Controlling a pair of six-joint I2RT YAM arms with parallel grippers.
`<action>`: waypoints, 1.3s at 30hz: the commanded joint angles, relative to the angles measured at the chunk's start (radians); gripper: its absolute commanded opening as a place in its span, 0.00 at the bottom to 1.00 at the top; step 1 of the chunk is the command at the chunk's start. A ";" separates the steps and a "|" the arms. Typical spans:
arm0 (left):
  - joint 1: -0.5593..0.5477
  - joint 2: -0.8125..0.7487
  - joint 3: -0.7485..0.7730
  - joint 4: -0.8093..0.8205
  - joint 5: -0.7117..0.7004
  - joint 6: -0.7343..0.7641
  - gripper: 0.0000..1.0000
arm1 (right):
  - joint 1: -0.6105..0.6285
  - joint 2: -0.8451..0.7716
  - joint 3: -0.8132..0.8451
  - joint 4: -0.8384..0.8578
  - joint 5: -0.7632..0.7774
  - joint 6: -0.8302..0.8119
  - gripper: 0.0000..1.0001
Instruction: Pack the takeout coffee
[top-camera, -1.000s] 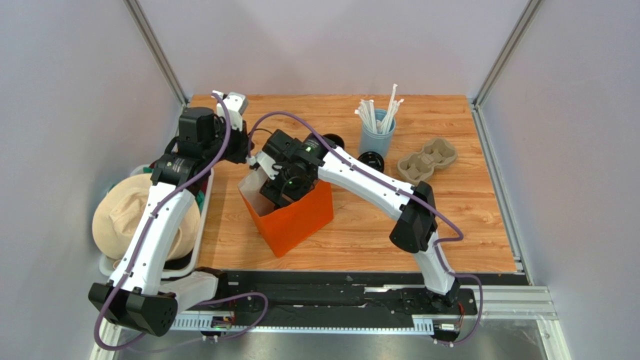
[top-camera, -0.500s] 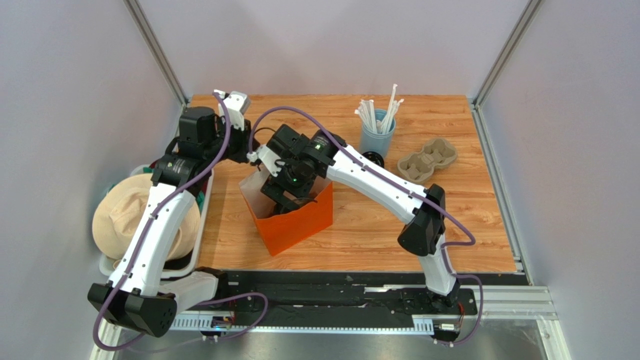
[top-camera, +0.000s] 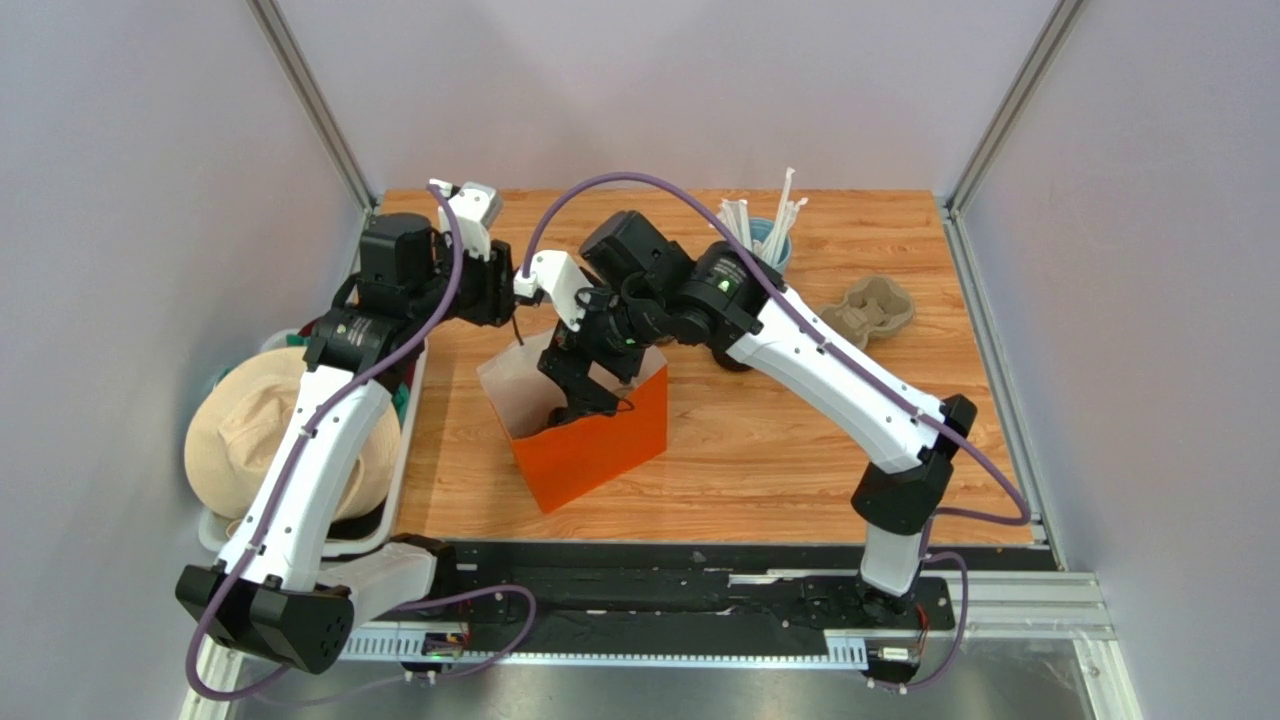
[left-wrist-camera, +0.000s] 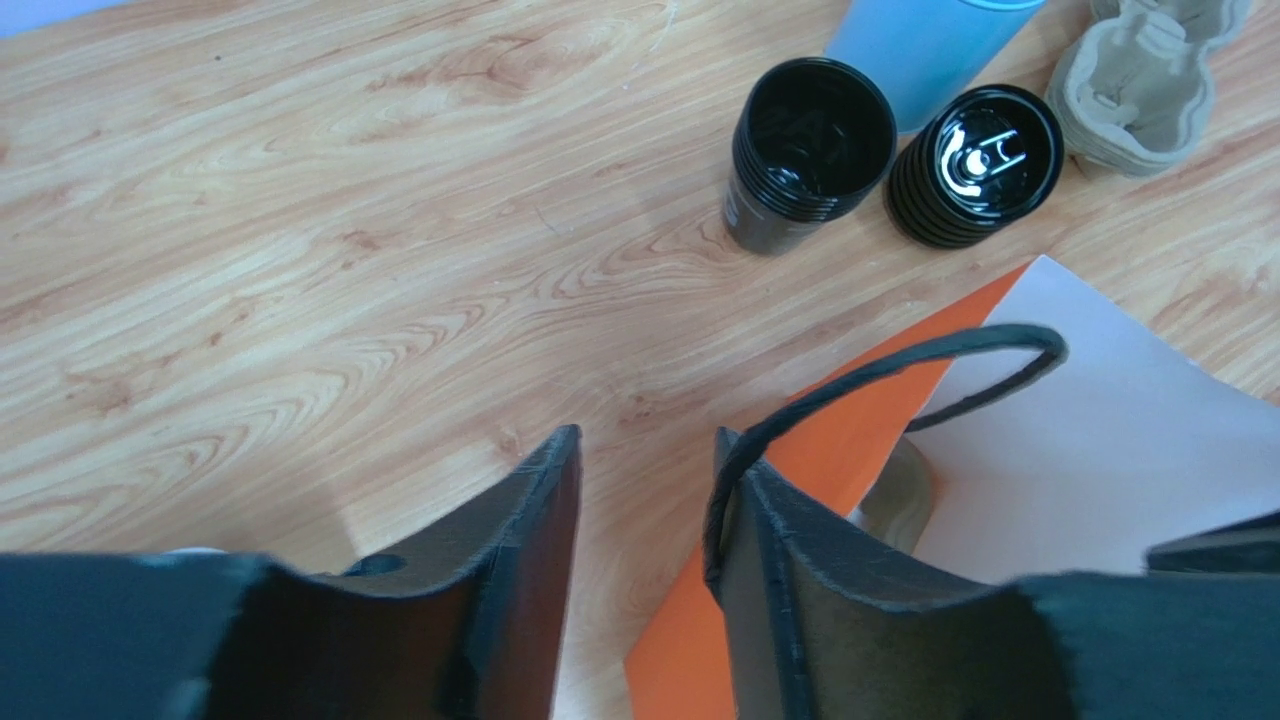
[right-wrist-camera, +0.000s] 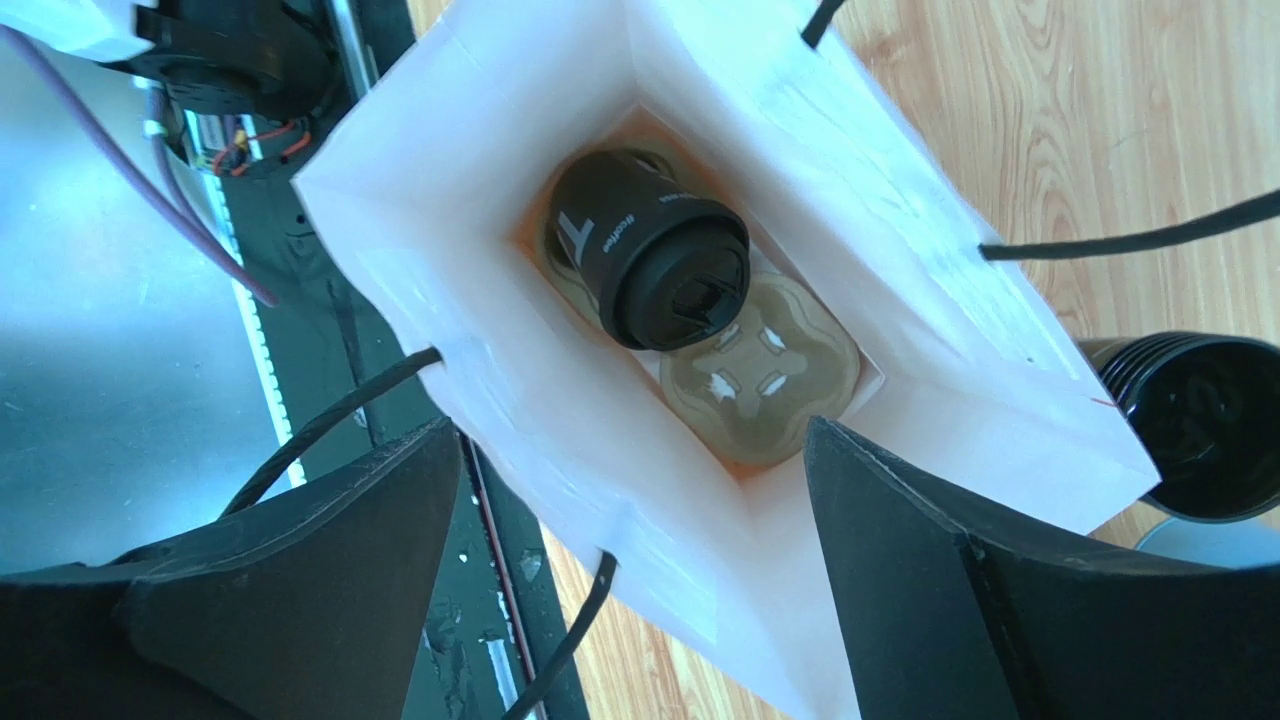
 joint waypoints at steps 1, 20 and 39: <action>-0.002 0.001 0.014 0.030 -0.002 -0.004 0.52 | -0.011 -0.063 0.041 0.031 -0.037 -0.038 0.90; -0.002 0.005 0.031 0.025 0.152 0.037 0.87 | -0.458 -0.243 -0.031 0.263 0.038 0.067 0.82; -0.002 0.125 0.148 0.010 0.241 0.108 0.50 | -0.745 -0.139 -0.351 0.537 -0.005 -0.005 0.71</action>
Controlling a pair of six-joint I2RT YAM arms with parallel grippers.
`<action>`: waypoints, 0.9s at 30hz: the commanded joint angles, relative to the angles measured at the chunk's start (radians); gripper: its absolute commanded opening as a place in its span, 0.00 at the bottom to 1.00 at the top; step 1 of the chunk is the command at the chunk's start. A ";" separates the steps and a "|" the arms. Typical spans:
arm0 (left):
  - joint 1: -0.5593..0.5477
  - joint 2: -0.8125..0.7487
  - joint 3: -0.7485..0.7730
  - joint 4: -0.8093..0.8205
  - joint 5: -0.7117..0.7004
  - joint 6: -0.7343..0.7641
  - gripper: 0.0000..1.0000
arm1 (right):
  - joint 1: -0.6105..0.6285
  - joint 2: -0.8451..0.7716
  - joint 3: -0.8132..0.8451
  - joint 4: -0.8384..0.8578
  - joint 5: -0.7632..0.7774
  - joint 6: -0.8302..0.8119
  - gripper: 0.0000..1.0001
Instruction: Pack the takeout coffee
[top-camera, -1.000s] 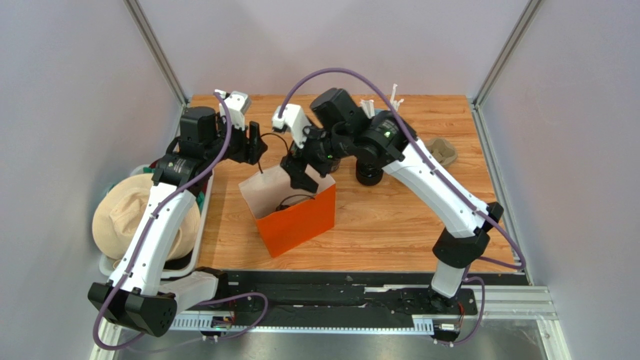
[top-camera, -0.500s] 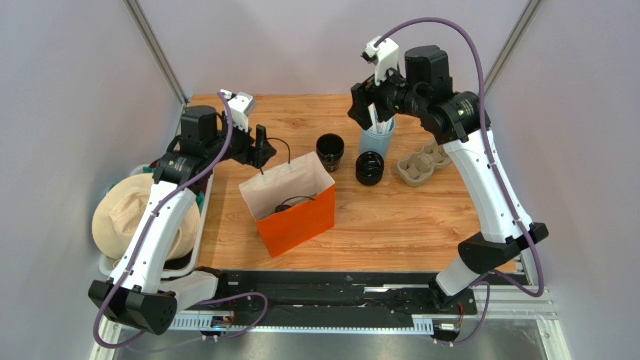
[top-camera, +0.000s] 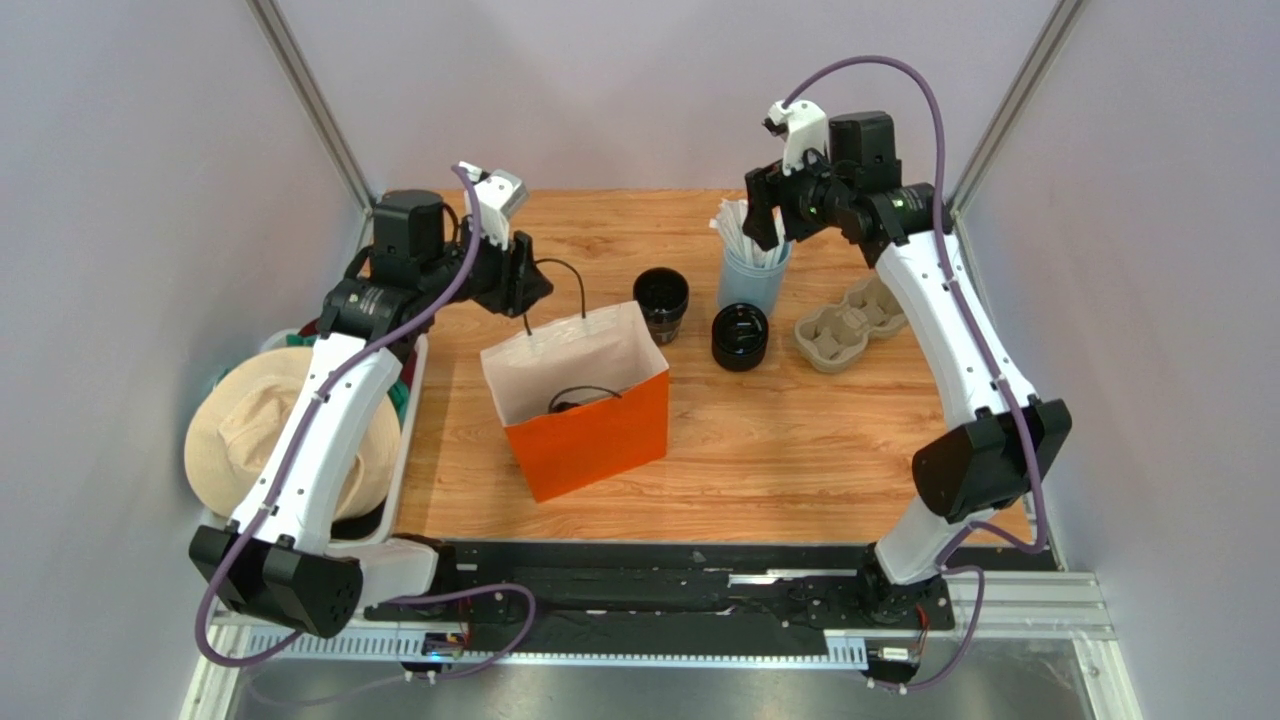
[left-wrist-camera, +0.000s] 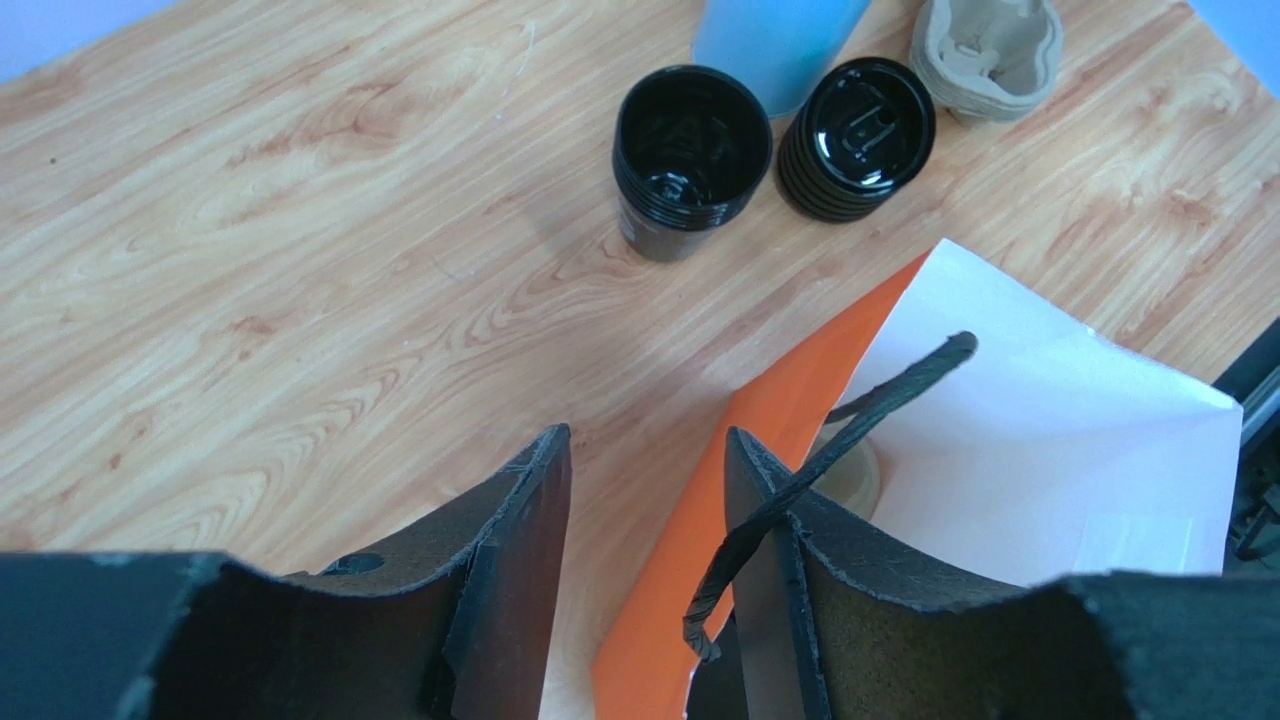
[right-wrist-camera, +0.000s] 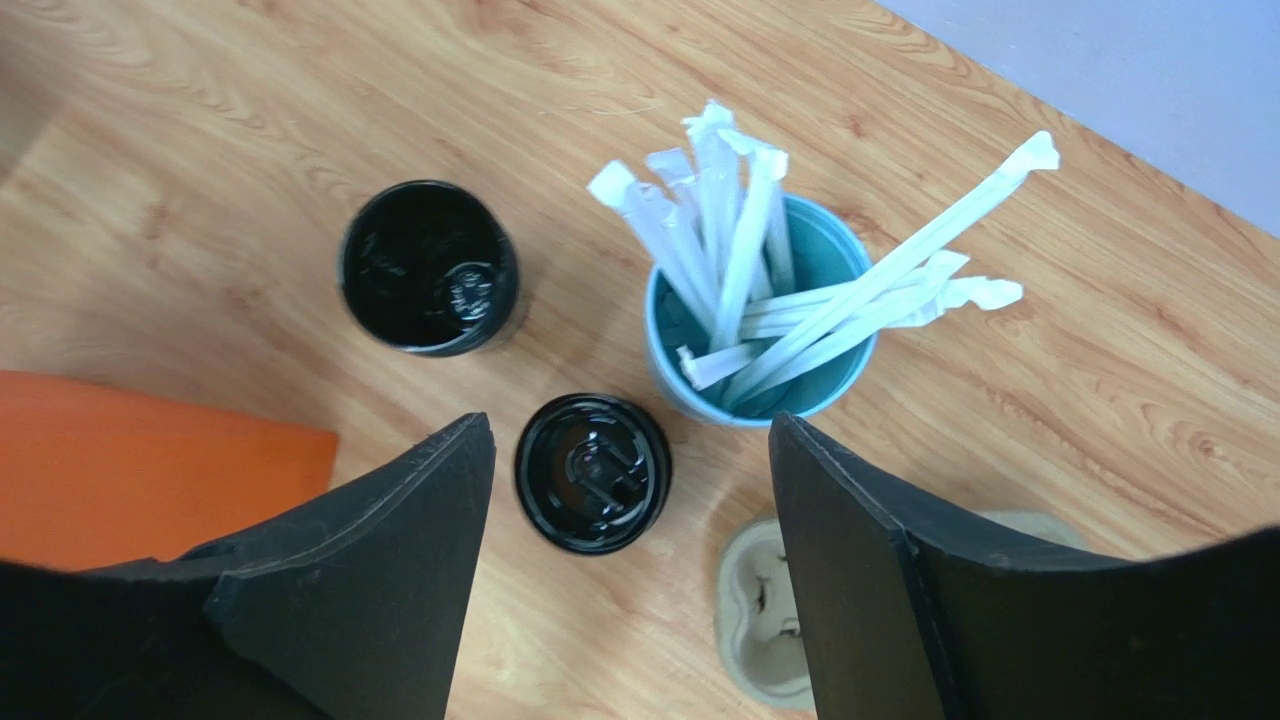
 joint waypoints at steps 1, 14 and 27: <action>-0.002 0.025 0.062 0.031 0.048 0.026 0.50 | -0.001 0.050 -0.007 0.118 0.015 -0.043 0.70; -0.019 0.120 0.104 0.042 0.082 0.017 0.57 | -0.001 0.187 0.004 0.159 0.046 -0.042 0.56; -0.019 0.066 0.128 0.003 0.049 0.050 0.73 | -0.001 0.205 -0.067 0.193 0.093 -0.074 0.55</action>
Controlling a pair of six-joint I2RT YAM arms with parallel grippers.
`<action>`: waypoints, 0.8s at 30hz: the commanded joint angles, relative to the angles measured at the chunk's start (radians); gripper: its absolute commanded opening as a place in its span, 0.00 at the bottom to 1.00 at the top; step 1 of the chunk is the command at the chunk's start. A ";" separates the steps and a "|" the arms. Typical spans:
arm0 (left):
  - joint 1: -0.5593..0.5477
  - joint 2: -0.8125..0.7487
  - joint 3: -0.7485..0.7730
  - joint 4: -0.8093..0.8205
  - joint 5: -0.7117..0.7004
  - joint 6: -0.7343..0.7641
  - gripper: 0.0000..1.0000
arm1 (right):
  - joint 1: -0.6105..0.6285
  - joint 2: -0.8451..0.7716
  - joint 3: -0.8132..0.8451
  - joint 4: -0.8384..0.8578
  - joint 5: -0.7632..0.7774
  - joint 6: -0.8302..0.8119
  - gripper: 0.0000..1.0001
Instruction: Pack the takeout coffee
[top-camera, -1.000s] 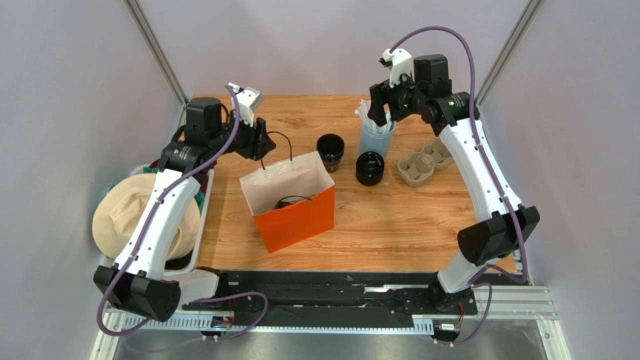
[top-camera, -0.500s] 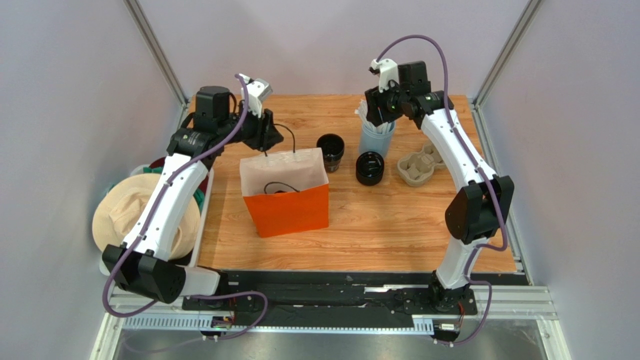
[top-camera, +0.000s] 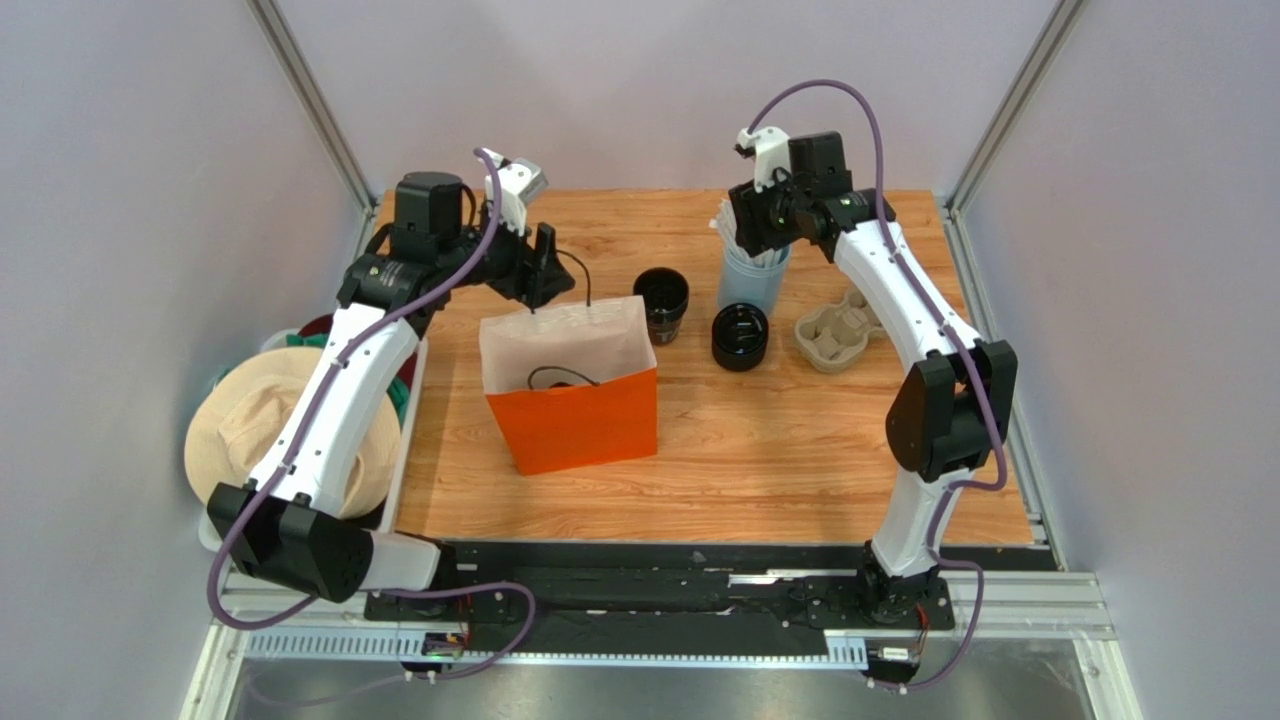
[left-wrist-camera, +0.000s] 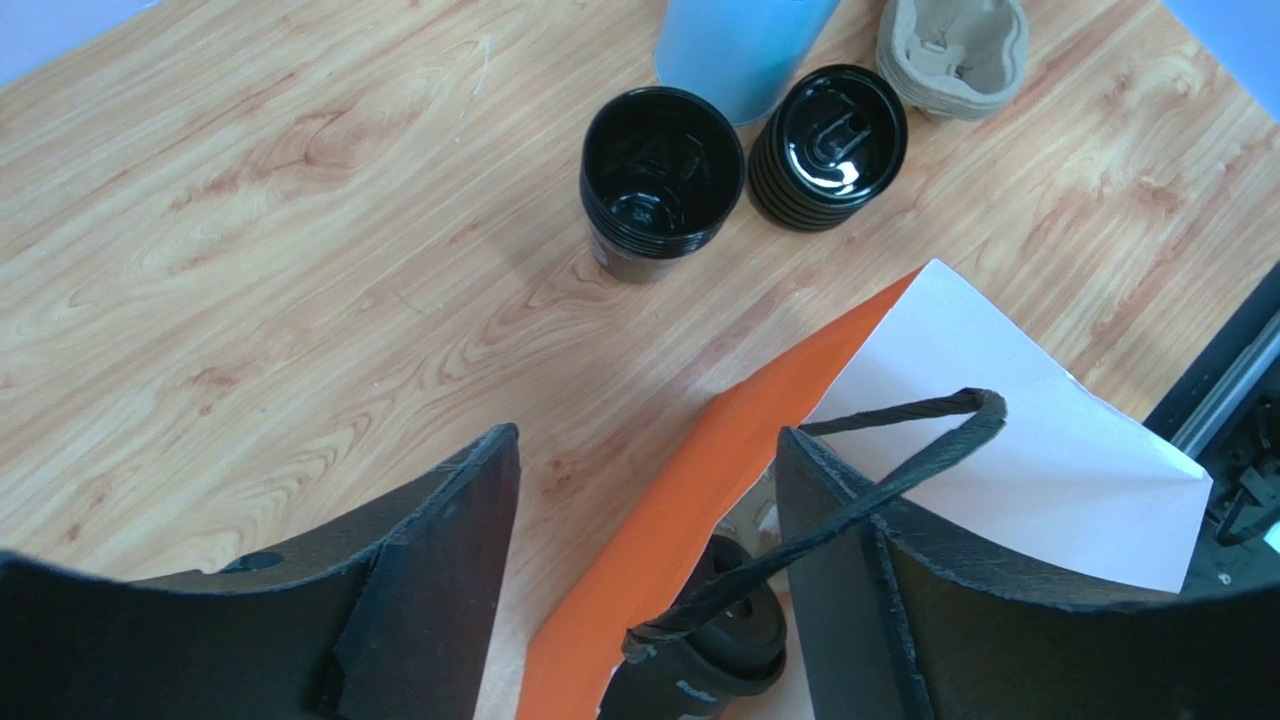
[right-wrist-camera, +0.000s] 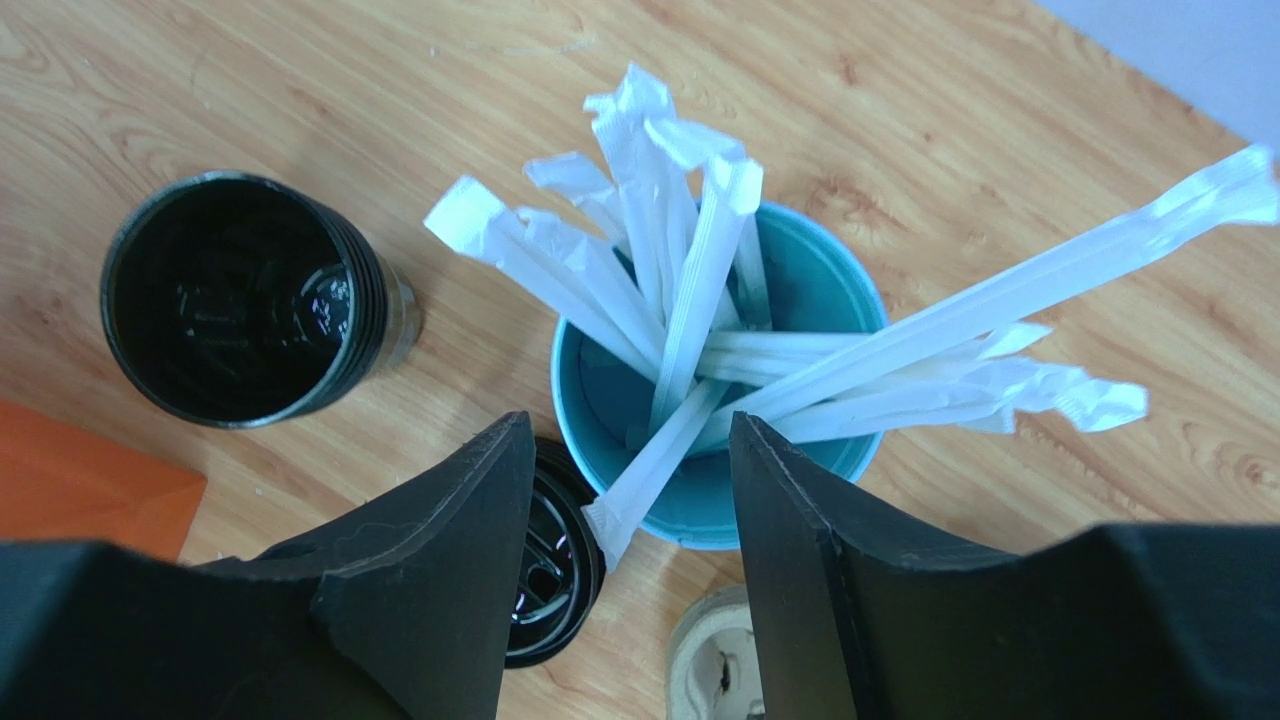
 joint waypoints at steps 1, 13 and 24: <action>-0.004 -0.052 0.062 -0.009 -0.007 0.035 0.75 | 0.003 0.006 -0.030 0.041 0.022 -0.032 0.55; -0.004 -0.110 0.114 -0.049 -0.038 0.075 0.86 | 0.003 0.032 -0.033 0.041 0.056 -0.032 0.44; 0.002 -0.159 0.091 -0.028 -0.075 0.077 0.87 | 0.004 0.009 -0.042 0.027 0.075 -0.044 0.18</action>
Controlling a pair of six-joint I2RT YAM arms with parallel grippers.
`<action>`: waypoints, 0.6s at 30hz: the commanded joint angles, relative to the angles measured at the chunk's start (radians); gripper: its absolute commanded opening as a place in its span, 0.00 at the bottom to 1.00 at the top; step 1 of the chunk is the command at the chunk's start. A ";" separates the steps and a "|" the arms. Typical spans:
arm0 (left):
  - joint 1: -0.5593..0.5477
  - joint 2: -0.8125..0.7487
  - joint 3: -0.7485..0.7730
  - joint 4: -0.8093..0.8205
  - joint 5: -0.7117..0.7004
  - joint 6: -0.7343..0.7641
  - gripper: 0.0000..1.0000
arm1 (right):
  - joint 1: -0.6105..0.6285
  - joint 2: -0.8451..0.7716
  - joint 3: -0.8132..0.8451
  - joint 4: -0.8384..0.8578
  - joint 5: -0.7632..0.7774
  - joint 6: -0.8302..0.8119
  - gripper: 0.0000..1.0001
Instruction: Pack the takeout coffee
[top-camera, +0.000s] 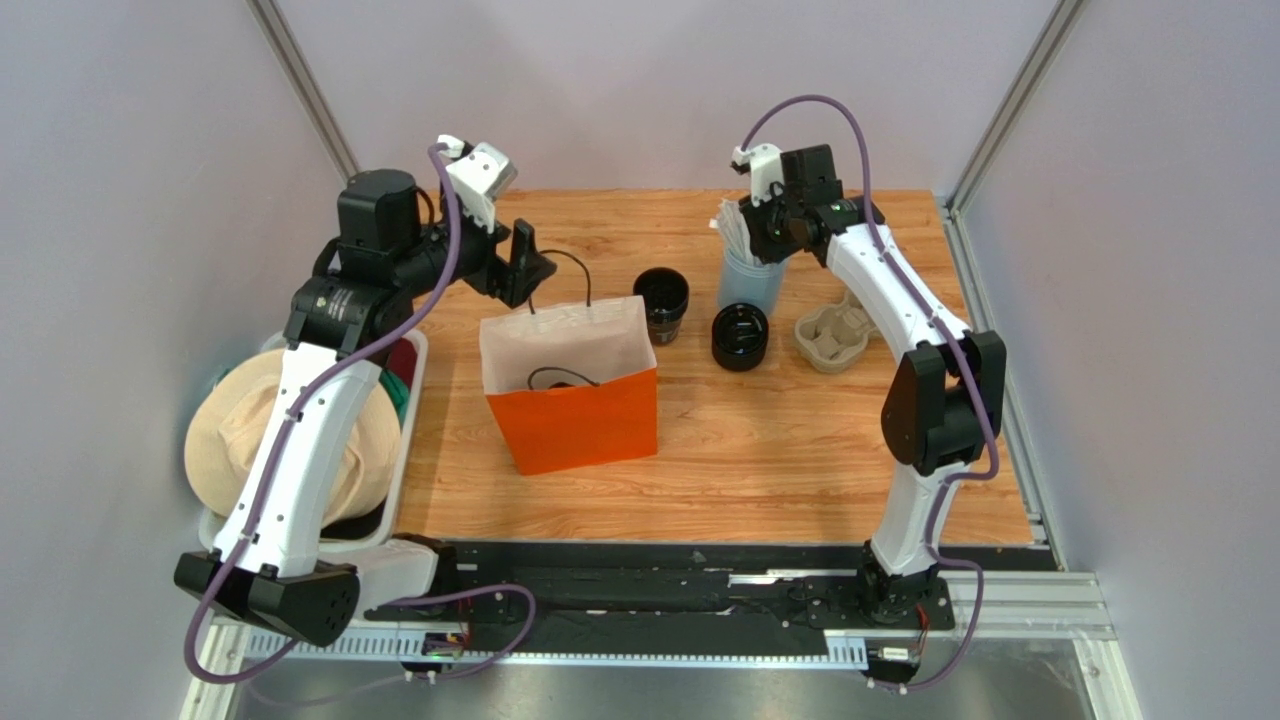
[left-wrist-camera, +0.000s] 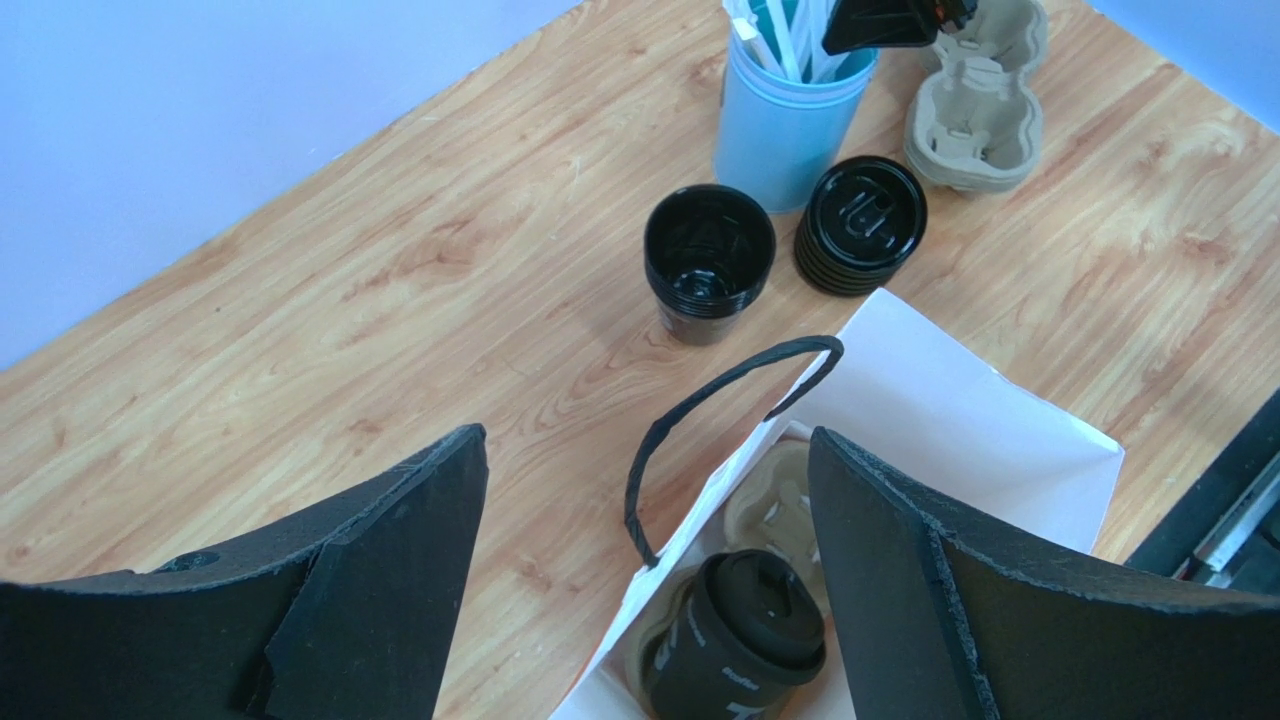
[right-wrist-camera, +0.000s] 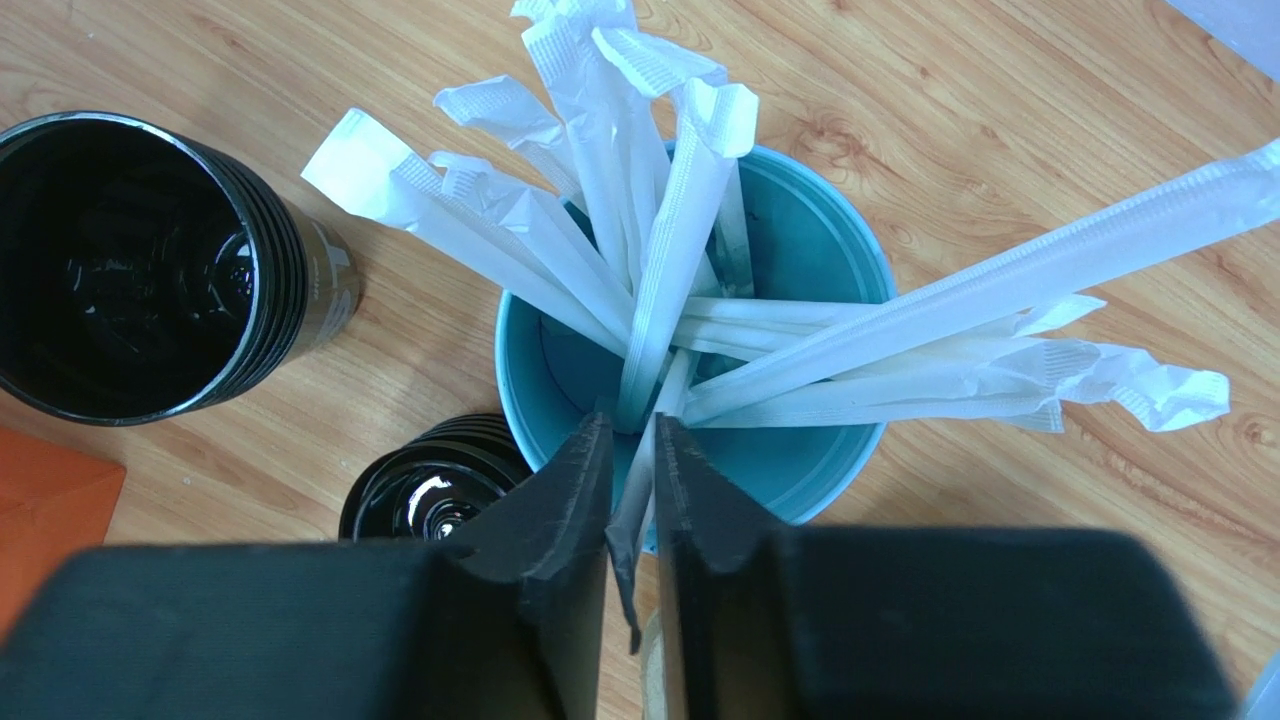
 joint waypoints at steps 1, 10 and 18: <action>0.001 -0.025 0.006 0.016 -0.009 0.018 0.87 | 0.003 -0.029 0.001 0.024 0.022 -0.014 0.17; 0.005 -0.032 -0.008 0.019 -0.015 0.019 0.87 | 0.009 -0.089 0.075 -0.041 0.022 -0.016 0.06; 0.009 -0.039 -0.013 0.016 -0.022 0.022 0.87 | 0.041 -0.181 0.161 -0.141 0.062 -0.042 0.06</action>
